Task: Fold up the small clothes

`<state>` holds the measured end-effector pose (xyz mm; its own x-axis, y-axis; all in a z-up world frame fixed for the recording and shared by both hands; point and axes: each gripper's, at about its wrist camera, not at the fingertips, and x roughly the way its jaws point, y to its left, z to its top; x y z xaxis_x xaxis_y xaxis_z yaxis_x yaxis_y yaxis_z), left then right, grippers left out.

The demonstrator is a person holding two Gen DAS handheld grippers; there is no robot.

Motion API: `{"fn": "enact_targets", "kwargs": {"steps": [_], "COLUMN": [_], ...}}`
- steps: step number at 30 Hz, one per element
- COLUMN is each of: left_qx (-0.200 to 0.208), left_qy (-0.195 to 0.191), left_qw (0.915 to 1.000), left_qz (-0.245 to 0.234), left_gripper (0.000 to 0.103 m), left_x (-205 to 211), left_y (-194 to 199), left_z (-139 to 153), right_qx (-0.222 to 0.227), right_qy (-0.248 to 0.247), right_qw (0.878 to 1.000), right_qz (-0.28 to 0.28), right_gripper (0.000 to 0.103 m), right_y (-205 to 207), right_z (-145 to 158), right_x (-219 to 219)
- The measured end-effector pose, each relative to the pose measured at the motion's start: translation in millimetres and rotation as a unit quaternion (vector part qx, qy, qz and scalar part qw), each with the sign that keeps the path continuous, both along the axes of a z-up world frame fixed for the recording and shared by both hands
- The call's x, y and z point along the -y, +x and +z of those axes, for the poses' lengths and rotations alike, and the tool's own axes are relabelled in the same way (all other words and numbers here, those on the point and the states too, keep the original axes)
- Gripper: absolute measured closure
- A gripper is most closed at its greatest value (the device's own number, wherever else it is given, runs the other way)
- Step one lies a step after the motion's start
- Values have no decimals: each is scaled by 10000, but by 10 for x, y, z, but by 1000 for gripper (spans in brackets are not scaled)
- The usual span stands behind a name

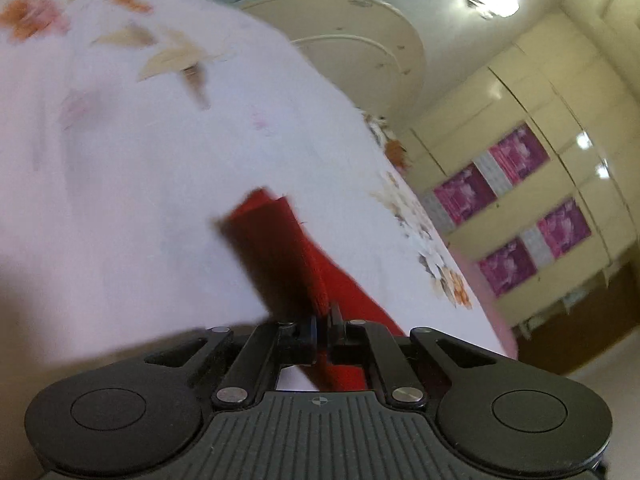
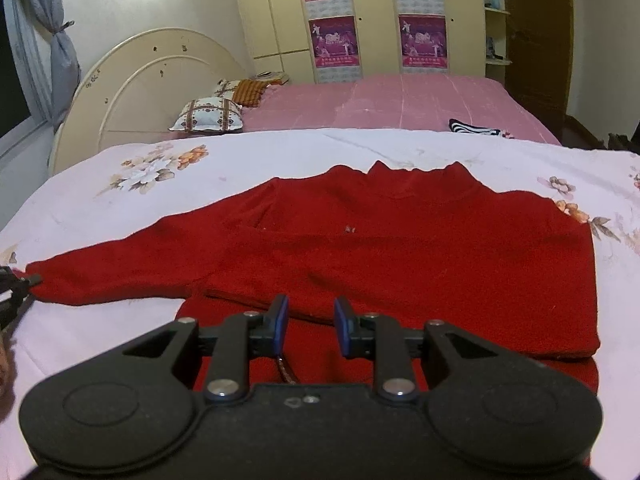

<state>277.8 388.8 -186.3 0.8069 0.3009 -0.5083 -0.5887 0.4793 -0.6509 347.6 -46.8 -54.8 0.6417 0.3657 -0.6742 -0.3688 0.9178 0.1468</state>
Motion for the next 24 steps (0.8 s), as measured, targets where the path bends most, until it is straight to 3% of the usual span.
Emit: {"fn": "enact_targets", "kwargs": {"steps": [4,7,12,16,20,21,24], "left_qx": [107,200,194,18,-239,-313,-479], "left_qy": [1014,1385,1944,2330,2719,2752,2743], "left_qw": [9885,9691,9201,8701,8183,8085,7947], "left_qz": [-1117,-2030,-3396,-4343,-5058,-5193,-5394], "left_gripper": [99,99,99,99,99,99,99], "left_x": [431,911,2036,3058,3943,4103,4384], "left_y": [460,958,1610,1836,1757,1748,1584], "left_z": [429,725,1029,1073,980,927,785], "right_qx": [14,-15,21,-2,-196,-217,-265], "right_qy": [59,138,250,332,607,660,831], "right_qw": [9999,9993,9968,9918,9832,9812,9760], "right_qz": [-99,-343,-755,-1231,-1712,-1801,-1995], "right_gripper": [79,78,78,77,76,76,75], "right_y": [-10,-4,-63,-142,-220,-241,-290], "right_z": [-16,-27,12,11,-69,-87,-137], "right_x": [69,228,605,1068,1515,1599,1805]}}
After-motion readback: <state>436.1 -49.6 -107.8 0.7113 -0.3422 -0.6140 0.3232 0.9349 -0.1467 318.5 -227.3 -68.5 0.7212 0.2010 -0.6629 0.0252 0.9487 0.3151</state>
